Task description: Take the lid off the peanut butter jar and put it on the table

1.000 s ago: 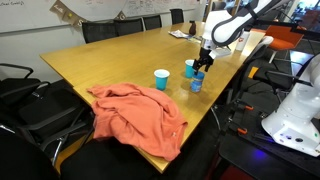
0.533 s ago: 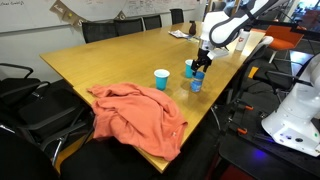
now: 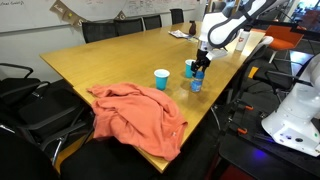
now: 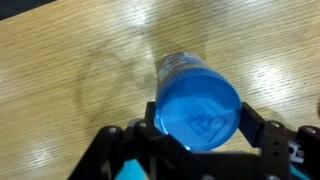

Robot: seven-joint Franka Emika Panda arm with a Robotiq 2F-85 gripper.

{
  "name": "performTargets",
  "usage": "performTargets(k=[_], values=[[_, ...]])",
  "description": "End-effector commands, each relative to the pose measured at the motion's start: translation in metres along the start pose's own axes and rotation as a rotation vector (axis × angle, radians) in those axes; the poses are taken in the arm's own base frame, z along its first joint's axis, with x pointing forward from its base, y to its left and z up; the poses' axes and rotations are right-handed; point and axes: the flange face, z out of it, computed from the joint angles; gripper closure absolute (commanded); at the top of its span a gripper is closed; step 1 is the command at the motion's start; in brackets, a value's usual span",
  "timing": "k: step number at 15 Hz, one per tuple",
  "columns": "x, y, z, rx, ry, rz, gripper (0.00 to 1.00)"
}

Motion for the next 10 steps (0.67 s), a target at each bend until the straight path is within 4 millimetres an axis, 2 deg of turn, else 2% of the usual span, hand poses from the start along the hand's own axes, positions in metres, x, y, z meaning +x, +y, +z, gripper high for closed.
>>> performTargets(k=[1, 10], values=[[0.003, 0.000, -0.002, -0.005, 0.012, -0.021, 0.45], [-0.013, -0.007, -0.028, 0.010, 0.056, -0.076, 0.45]])
